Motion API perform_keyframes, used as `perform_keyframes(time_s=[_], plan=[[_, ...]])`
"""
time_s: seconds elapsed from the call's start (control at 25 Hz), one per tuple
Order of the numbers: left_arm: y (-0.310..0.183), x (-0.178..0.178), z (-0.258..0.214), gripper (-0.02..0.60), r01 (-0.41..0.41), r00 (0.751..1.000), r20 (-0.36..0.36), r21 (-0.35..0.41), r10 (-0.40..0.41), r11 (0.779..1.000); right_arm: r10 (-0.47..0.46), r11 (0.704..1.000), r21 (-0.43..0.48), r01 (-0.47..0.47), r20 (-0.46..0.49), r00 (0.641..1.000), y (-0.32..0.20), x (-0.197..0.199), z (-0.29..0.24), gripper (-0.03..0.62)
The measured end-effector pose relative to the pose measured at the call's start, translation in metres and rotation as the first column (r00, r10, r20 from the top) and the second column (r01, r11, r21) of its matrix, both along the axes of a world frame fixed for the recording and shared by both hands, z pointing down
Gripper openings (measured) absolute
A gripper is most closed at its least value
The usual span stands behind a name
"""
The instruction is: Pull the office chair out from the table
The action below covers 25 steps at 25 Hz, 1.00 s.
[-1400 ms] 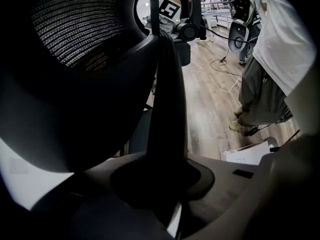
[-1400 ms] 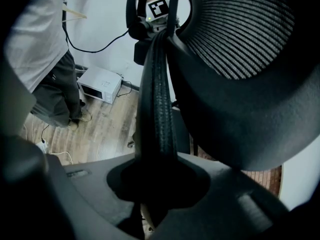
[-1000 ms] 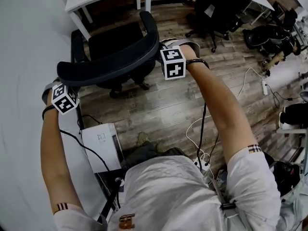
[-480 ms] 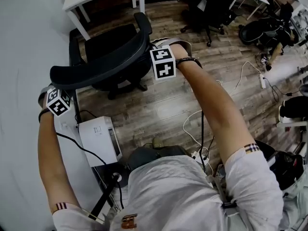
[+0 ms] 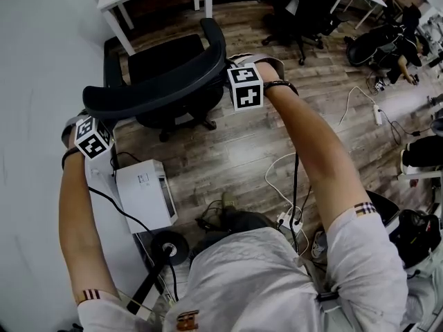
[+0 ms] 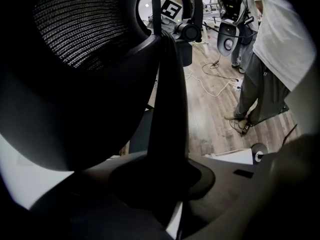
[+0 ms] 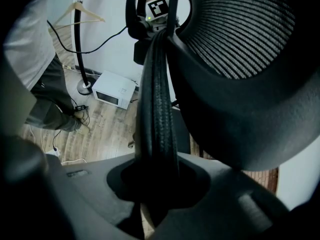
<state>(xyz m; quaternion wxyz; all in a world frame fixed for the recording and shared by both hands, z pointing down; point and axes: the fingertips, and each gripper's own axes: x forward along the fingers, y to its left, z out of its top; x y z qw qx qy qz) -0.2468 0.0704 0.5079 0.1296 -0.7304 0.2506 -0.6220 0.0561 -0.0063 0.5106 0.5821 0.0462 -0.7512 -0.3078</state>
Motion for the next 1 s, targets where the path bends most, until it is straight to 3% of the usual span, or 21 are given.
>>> perform_keyframes(time_s=[0.24, 0.44, 0.72, 1.0], plan=[[0.004, -0.006, 0.008, 0.126, 0.032, 0.999, -0.033, 0.02, -0.032, 0.999, 0.015, 1.0, -0.005, -0.015, 0.014, 1.0, 0.007, -0.004, 0.004, 0.101], [0.006, -0.012, 0.009, 0.198, 0.034, 0.999, -0.011, 0.031, -0.034, 0.999, 0.016, 1.0, 0.023, -0.016, -0.002, 1.0, 0.007, 0.0, 0.007, 0.187], [0.014, -0.017, -0.016, 0.224, 0.043, 0.999, 0.009, 0.067, -0.043, 0.997, 0.081, 0.992, 0.088, -0.088, 0.084, 0.993, 0.015, 0.012, -0.031, 0.206], [0.047, -0.018, -0.064, 0.229, 0.083, 0.996, -0.035, 0.156, -0.079, 0.984, 0.127, 0.975, 0.162, -0.155, 0.168, 0.978, 0.06, 0.029, -0.084, 0.206]])
